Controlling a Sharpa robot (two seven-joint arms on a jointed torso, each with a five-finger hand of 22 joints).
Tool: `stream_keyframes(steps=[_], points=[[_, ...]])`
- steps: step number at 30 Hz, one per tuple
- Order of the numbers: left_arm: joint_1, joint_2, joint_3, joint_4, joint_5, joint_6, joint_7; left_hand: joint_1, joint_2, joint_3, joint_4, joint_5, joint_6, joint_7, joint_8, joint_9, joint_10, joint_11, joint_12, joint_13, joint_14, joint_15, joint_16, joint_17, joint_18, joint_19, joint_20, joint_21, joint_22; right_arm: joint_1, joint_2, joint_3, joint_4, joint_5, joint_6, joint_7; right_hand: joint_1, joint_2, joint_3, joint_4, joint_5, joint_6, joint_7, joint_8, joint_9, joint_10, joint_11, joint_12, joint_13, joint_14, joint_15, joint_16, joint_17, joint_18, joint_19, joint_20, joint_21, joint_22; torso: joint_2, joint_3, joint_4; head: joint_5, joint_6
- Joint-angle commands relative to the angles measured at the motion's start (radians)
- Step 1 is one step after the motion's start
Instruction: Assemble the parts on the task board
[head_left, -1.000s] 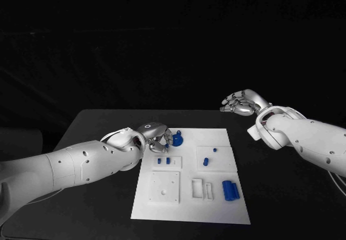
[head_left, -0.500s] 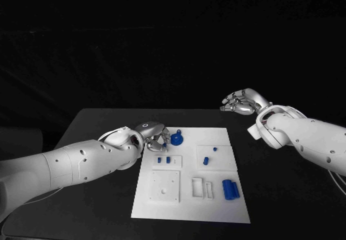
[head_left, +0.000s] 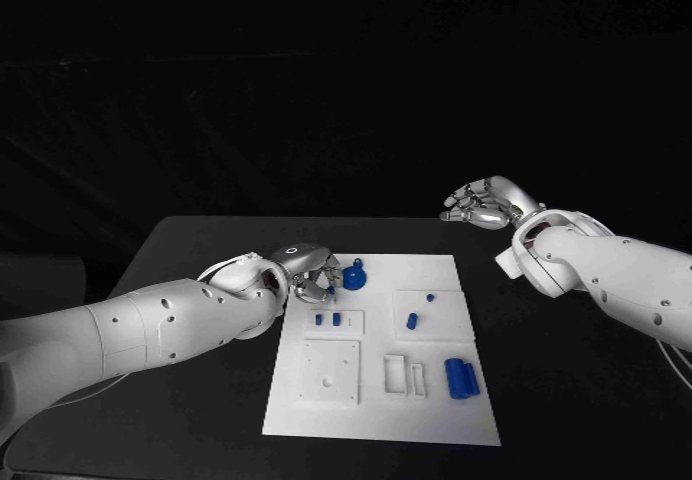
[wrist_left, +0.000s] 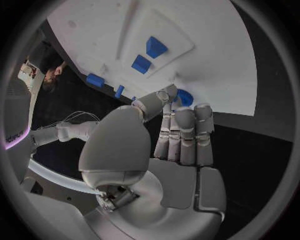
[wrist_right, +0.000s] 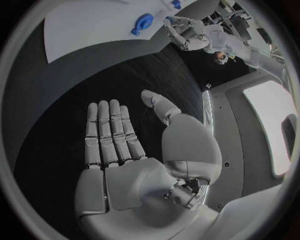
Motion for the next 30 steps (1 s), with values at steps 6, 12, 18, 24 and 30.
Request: stream_keyframes(steps=[6, 12, 18, 24, 30], points=[[-0.003, 0.002, 0.000, 0.001, 0.012, 0.016, 0.009, -0.001, 0.008, 0.001, 0.006, -0.002, 0.004, 0.002, 0.003, 0.000, 0.078, 0.012, 0.005, 0.037, 0.007, -0.001, -0.002, 0.001, 0.035, 0.004, -0.028, 0.002, 0.010, 0.000, 0.001, 0.000, 0.001, -0.002, 0.012, 0.011, 0.002, 0.007, -0.004, 0.002, 0.006, -0.005, 0.003, 0.003, -0.001, 0.000, 0.001, 0.007, -0.002, -0.007, 0.000, 0.005, -0.002, 0.015, 0.001, 0.007, -0.007, 0.002, 0.000, -0.0002, -0.0001, 0.001, -0.002], [-0.005, 0.006, 0.000, 0.001, 0.013, 0.021, 0.010, -0.001, 0.008, 0.001, 0.006, -0.002, 0.004, 0.002, 0.003, 0.000, 0.078, 0.012, 0.004, 0.037, 0.007, -0.001, -0.002, 0.001, 0.035, 0.003, -0.028, 0.002, 0.010, 0.000, 0.001, 0.000, 0.001, -0.002, 0.012, 0.011, 0.002, 0.007, -0.004, 0.002, 0.006, -0.005, 0.003, 0.003, -0.002, 0.000, 0.001, 0.007, -0.002, -0.007, 0.000, 0.005, -0.002, 0.015, 0.001, 0.007, -0.007, 0.002, 0.000, -0.0005, 0.0000, 0.002, -0.003], [-0.012, 0.009, 0.000, -0.009, 0.013, 0.025, 0.010, -0.001, 0.008, 0.001, 0.006, -0.002, 0.004, 0.002, 0.003, 0.000, 0.078, 0.011, 0.004, 0.038, 0.007, -0.001, -0.002, 0.001, 0.035, 0.003, -0.028, 0.002, 0.010, 0.000, 0.001, 0.000, 0.001, -0.002, 0.012, 0.011, 0.002, 0.007, -0.004, 0.002, 0.006, -0.005, 0.003, 0.003, -0.002, 0.000, 0.001, 0.007, -0.002, -0.007, 0.000, 0.006, -0.003, 0.015, 0.001, 0.008, -0.008, 0.002, 0.000, -0.0001, 0.0003, 0.001, -0.004], [-0.018, 0.009, 0.000, -0.010, 0.013, 0.027, 0.011, -0.001, 0.009, 0.001, 0.005, -0.002, 0.004, 0.002, 0.003, 0.000, 0.079, 0.011, 0.003, 0.038, 0.007, -0.002, -0.002, 0.002, 0.035, 0.003, -0.028, 0.002, 0.010, 0.000, 0.001, 0.000, 0.000, -0.002, 0.012, 0.011, 0.002, 0.007, -0.004, 0.001, 0.005, -0.005, 0.003, 0.003, -0.002, 0.000, 0.001, 0.007, -0.003, -0.007, 0.000, 0.006, -0.004, 0.015, 0.001, 0.008, -0.008, 0.003, 0.000, -0.0003, -0.0006, 0.001, -0.005], [-0.019, 0.008, 0.000, -0.012, 0.013, 0.029, 0.010, -0.001, 0.009, 0.001, 0.005, -0.002, 0.004, 0.001, 0.003, 0.000, 0.079, 0.011, 0.003, 0.038, 0.007, -0.002, -0.002, 0.002, 0.035, 0.003, -0.028, 0.002, 0.010, 0.000, 0.001, 0.000, 0.000, -0.002, 0.013, 0.011, 0.002, 0.007, -0.004, 0.001, 0.005, -0.005, 0.003, 0.003, -0.002, 0.000, 0.001, 0.008, -0.003, -0.008, 0.000, 0.007, -0.004, 0.015, 0.001, 0.008, -0.008, 0.003, 0.000, -0.0001, 0.0002, 0.000, -0.006]])
